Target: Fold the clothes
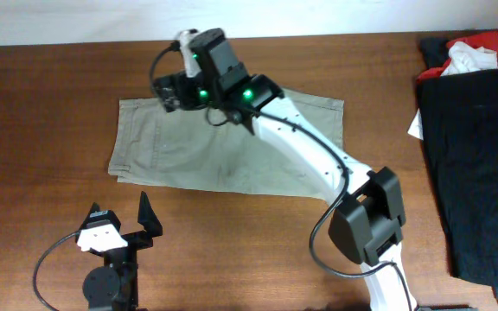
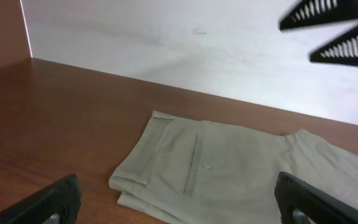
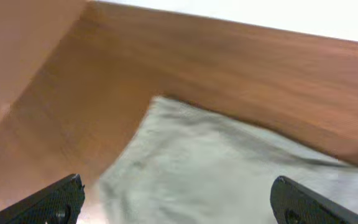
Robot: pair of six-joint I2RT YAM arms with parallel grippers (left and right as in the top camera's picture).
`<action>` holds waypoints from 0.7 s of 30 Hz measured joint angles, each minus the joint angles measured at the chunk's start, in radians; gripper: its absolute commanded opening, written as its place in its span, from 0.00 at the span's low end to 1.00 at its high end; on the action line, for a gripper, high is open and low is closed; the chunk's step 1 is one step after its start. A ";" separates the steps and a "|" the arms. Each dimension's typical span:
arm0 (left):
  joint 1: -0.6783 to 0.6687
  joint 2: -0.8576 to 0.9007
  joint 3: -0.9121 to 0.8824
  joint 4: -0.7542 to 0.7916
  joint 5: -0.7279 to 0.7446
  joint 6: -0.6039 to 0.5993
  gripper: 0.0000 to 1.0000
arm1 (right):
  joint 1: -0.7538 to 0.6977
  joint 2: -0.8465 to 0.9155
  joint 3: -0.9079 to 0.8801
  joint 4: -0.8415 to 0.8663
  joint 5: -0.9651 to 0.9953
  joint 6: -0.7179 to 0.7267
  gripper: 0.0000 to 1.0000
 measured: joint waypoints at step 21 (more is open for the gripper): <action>0.000 -0.001 0.000 0.000 0.000 0.000 0.99 | -0.568 0.022 -0.336 -0.213 0.137 -0.008 0.64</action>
